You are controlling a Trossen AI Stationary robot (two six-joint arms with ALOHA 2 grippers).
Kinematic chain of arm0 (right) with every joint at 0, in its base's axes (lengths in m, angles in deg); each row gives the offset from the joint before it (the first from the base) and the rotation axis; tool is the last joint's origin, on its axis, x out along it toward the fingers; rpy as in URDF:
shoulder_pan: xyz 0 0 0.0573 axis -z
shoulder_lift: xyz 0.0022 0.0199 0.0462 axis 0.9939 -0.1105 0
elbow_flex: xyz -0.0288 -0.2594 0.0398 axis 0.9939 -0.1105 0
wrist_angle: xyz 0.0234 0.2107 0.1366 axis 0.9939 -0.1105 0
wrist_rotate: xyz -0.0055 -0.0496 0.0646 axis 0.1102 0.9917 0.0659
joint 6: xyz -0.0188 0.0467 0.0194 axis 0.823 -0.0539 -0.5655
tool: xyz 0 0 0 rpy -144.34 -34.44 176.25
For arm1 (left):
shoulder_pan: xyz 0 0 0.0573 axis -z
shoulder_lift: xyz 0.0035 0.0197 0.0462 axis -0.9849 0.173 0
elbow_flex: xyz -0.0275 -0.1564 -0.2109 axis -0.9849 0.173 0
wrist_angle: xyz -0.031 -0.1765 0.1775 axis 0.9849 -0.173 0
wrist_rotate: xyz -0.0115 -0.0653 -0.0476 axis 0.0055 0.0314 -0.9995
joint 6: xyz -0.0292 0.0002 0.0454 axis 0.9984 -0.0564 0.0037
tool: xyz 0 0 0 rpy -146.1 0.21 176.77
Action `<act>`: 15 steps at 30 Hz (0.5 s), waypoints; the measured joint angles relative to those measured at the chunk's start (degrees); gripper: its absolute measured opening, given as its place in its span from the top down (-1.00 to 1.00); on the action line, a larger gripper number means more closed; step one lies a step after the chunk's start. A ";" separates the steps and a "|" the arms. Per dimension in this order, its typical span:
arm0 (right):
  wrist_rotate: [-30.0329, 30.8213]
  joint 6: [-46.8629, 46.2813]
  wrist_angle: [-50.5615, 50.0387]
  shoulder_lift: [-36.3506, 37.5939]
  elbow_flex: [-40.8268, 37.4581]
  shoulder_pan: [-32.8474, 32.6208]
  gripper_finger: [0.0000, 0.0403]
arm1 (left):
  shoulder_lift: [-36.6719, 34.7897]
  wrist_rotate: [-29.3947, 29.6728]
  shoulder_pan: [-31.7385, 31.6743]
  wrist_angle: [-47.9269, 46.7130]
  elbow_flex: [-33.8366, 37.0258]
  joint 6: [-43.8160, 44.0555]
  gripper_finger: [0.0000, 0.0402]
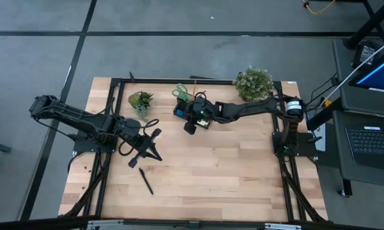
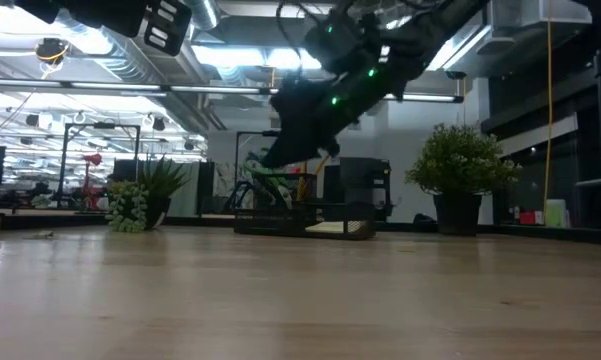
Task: Pick and place office supplies into organizer
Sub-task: Put the blue eraser into the desk organizer
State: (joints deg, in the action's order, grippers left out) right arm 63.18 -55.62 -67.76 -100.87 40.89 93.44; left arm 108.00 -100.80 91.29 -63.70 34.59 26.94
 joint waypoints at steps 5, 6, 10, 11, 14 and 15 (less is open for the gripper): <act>0.22 -2.06 0.56 -3.30 -0.02 1.71 0.55 | 0.00 0.00 0.00 -0.29 0.00 0.01 0.99; 0.23 -2.76 0.51 -3.77 -0.02 2.00 0.55 | 0.00 0.00 0.01 -0.30 0.00 0.02 0.99; 0.40 -2.96 0.76 -4.90 -0.02 2.83 0.55 | 0.00 0.02 0.01 -0.30 0.00 0.00 0.97; 0.37 -2.96 1.03 -5.02 -0.02 2.95 0.55 | 0.00 0.04 0.01 -0.30 0.00 0.00 0.98; 0.35 -2.93 0.98 -5.11 -0.02 3.21 0.55 | 0.00 0.07 -0.01 -0.30 0.00 0.00 0.99; 0.35 -2.86 0.98 -5.11 -0.02 3.25 0.55 | 0.00 0.07 0.00 -0.30 0.00 0.00 0.99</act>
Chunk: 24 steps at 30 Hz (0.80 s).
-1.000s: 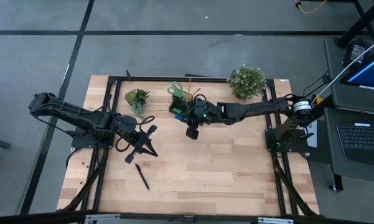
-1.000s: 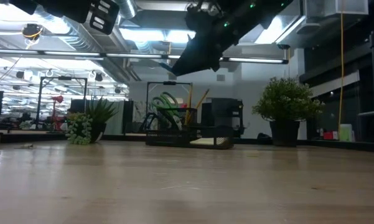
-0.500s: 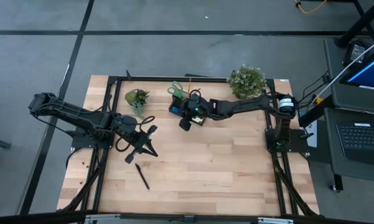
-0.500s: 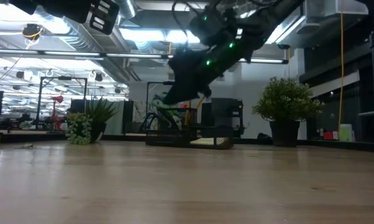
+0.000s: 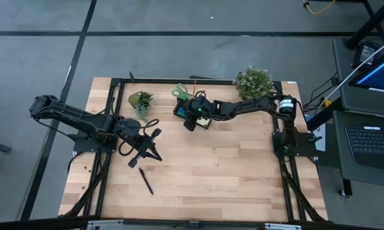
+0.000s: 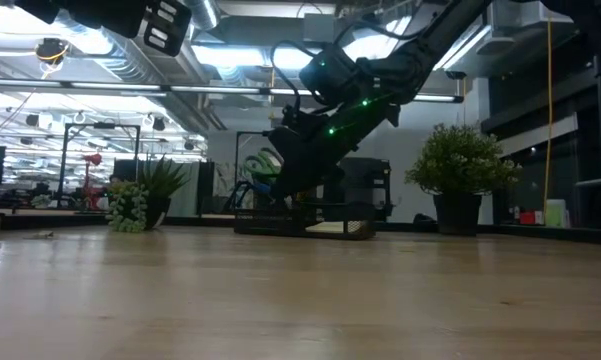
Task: Pick and place office supplies into organizer
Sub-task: Put the blue eraser into the desk organizer
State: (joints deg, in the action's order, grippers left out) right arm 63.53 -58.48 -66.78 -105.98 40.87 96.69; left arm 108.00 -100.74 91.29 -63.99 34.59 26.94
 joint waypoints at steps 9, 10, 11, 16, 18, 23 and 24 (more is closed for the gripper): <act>-0.07 1.76 -0.03 0.00 0.00 0.36 0.55 | 0.00 0.02 -0.01 0.00 0.00 0.00 0.98; -0.13 1.53 -0.04 0.00 0.00 0.50 0.55 | 0.00 0.02 0.01 0.00 0.00 0.02 0.98; -0.13 1.50 -0.06 0.00 0.00 0.65 0.55 | 0.00 0.02 0.00 0.00 0.00 0.02 0.99; -0.13 1.67 -0.22 0.00 0.00 0.68 0.55 | 0.00 0.04 0.01 0.00 0.00 0.05 0.98; -0.13 1.64 -0.20 0.00 0.00 0.68 0.55 | 0.00 0.02 0.01 0.00 0.00 0.36 0.97; -0.11 1.46 -0.20 0.00 0.00 0.68 0.55 | 0.00 0.04 0.01 0.00 0.00 0.48 0.99; -0.11 1.44 -0.20 0.00 0.00 0.68 0.55 | 0.00 0.03 0.01 0.00 0.00 0.48 0.99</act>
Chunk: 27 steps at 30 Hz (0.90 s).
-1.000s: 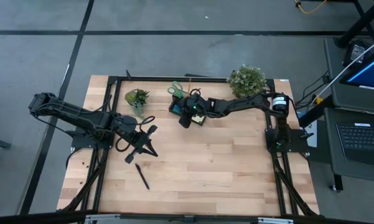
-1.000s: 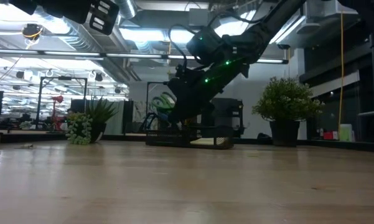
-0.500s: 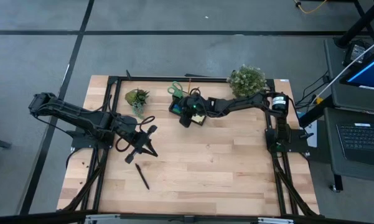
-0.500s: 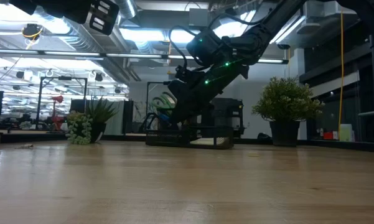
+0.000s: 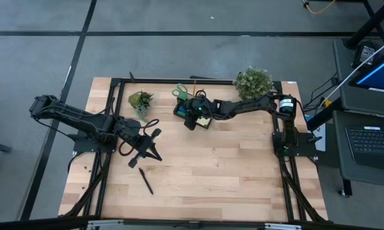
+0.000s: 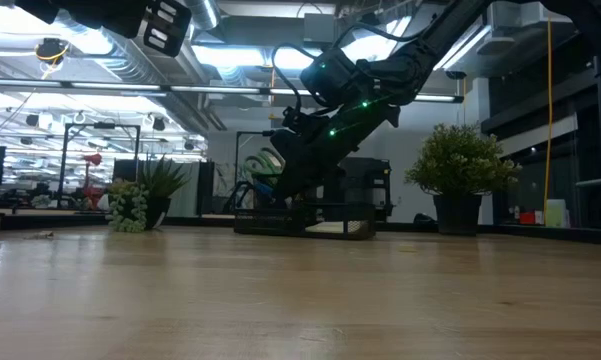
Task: Pick and place office supplies into organizer
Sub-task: Put the blue eraser into the desk organizer, then put the right binder clip into the desk organizer
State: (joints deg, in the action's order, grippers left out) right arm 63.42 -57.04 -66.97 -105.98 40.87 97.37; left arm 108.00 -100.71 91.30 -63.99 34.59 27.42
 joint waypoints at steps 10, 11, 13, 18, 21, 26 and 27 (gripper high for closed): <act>0.04 -1.43 0.15 0.00 0.00 0.00 0.48 | 0.00 0.01 0.00 0.00 0.00 0.00 0.99; 0.06 -1.71 0.16 0.00 0.00 0.00 0.46 | 0.00 -0.01 -0.02 0.00 0.00 0.02 0.99; 0.05 -2.09 0.17 0.00 0.00 0.00 0.41 | 0.00 0.00 -0.02 0.00 0.00 0.01 0.99; -0.02 -3.00 0.21 0.00 0.00 -0.04 0.33 | 0.00 0.01 -0.01 0.00 0.00 0.07 0.97; -0.02 -3.14 0.22 0.00 0.00 -0.02 0.29 | 0.00 0.01 0.00 0.00 0.00 0.07 0.99; -1.33 -3.03 1.43 0.15 0.00 -0.02 0.28 | 0.00 0.01 0.00 0.00 0.00 0.09 0.98; -2.50 -3.01 1.73 0.41 0.00 -0.02 0.28 | 0.00 0.01 0.00 0.00 0.00 0.11 0.97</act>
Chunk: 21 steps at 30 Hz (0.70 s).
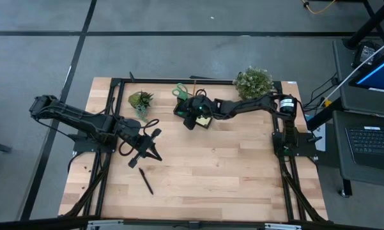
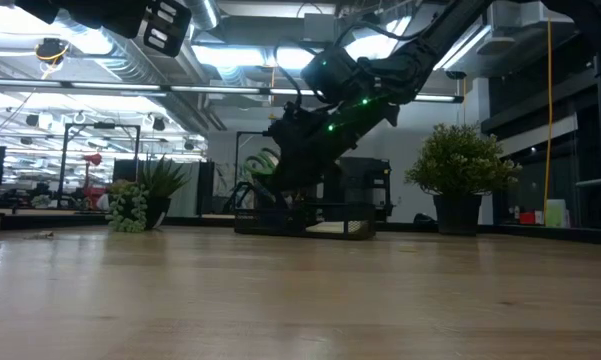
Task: Pick and place office supplies into organizer
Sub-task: Put the right binder clip into the desk organizer
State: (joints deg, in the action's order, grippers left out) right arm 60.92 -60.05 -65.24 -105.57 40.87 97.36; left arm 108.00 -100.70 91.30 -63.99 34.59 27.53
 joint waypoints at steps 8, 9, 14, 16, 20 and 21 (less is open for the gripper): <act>-7.11 0.16 -3.93 6.05 0.00 -0.71 0.34 | 0.00 0.02 -0.01 0.02 0.00 -0.02 0.99; -7.78 0.63 -5.45 7.27 0.00 -1.07 0.37 | 0.00 0.02 -0.01 0.01 0.00 -0.02 0.99; -8.12 4.56 -15.06 13.08 0.00 -3.36 0.61 | 0.00 0.13 -0.01 0.01 0.00 -0.30 0.97; -8.14 4.64 -17.98 14.69 0.02 -4.36 0.74 | 0.00 0.15 -0.02 0.01 0.00 -2.01 0.98; -8.10 5.51 -25.24 16.56 0.02 -6.33 0.96 | 0.00 0.11 -0.18 0.00 0.00 -6.51 0.99; -8.09 6.36 -27.18 16.76 0.02 -6.88 0.97 | 0.00 0.13 -0.33 0.02 0.00 -7.32 0.99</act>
State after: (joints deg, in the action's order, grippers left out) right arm 52.83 -53.68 -92.42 -88.81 40.89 90.47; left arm 108.00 -100.56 90.97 -63.97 34.59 20.21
